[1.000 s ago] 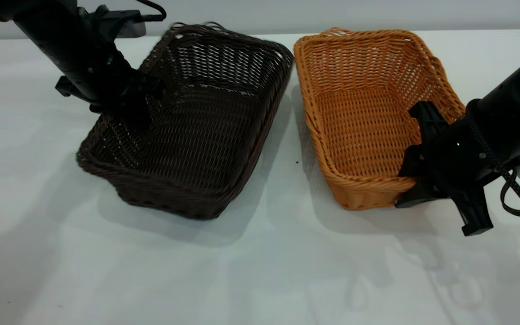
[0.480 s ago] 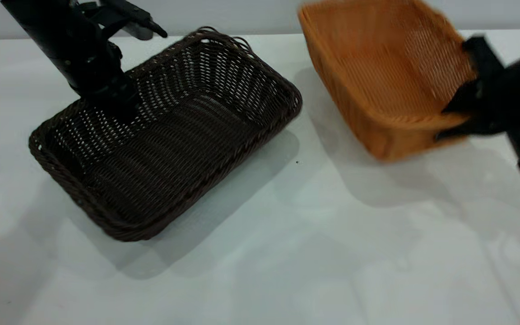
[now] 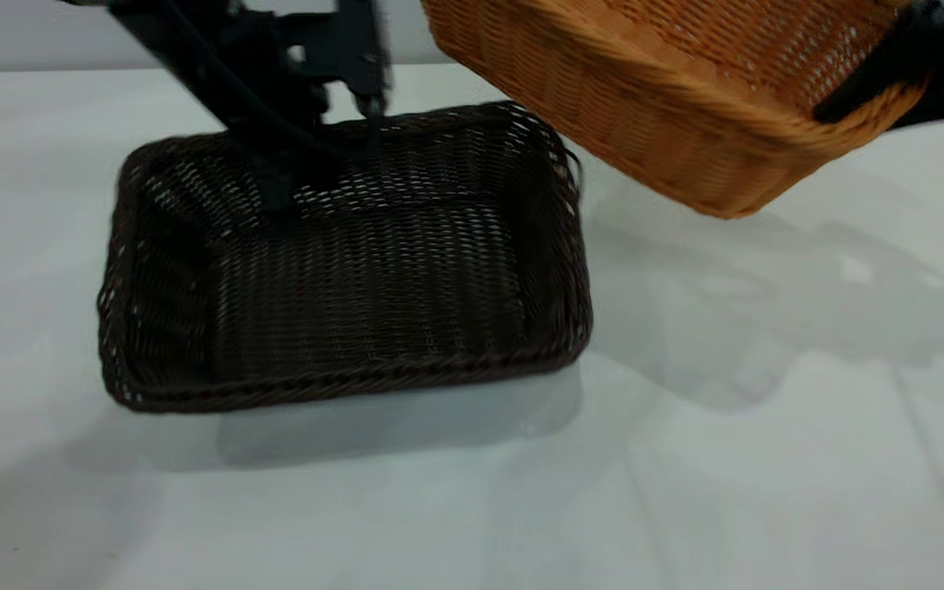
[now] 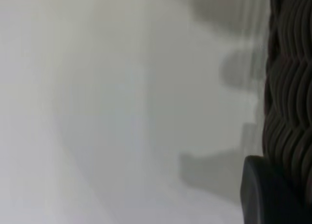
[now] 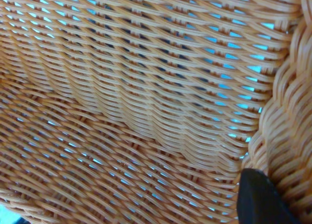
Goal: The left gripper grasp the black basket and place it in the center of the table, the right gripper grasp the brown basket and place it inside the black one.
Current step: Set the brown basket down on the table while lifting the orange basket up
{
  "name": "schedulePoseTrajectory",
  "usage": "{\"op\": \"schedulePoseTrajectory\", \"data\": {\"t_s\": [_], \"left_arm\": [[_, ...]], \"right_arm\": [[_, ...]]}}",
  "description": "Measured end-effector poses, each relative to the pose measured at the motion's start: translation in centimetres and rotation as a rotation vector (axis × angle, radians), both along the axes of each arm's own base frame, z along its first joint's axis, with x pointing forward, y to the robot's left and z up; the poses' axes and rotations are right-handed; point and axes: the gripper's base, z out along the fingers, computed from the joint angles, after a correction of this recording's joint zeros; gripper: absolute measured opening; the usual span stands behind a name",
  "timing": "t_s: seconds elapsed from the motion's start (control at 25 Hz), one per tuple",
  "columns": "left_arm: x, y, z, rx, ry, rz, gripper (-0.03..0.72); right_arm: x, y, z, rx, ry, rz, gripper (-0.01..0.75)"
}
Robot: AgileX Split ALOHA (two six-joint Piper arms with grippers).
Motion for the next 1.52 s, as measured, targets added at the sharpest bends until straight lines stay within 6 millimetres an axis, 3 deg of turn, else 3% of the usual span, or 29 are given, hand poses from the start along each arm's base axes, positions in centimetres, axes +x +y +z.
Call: {"op": "schedulePoseTrajectory", "data": {"t_s": [0.28,0.56,0.72,0.96,1.12,1.28,1.4,1.52], "left_arm": [[-0.9,-2.8,-0.7,0.019,-0.053,-0.114,0.076],[-1.5,-4.1,-0.7,0.015,-0.054,-0.137,0.091],[-1.6,-4.1,-1.0,0.001,-0.038,-0.103,0.175],[-2.0,-4.7,-1.8,0.001,-0.019,-0.104,0.363],[-2.1,-5.1,-1.3,-0.006,-0.034,-0.114,0.402],[-2.4,-5.3,1.7,-0.014,-0.029,-0.127,0.405],[-3.1,-5.2,6.1,-0.022,-0.012,-0.143,0.405],[-4.4,-4.7,11.9,-0.048,-0.023,-0.148,0.403]], "right_arm": [[2.2,-0.3,3.0,0.003,-0.086,0.043,0.079],[2.8,-0.4,3.6,-0.003,-0.114,0.051,0.079],[2.8,-0.4,3.6,-0.002,-0.113,0.052,0.079],[2.8,-0.4,3.6,-0.001,-0.113,0.053,0.079],[2.8,-0.9,3.7,-0.003,-0.114,0.039,0.079],[3.0,-2.6,3.6,-0.015,-0.106,-0.034,0.079],[3.1,-3.6,3.6,-0.033,-0.112,-0.070,0.079],[3.2,-3.8,3.7,-0.041,-0.118,-0.082,0.079]]}}
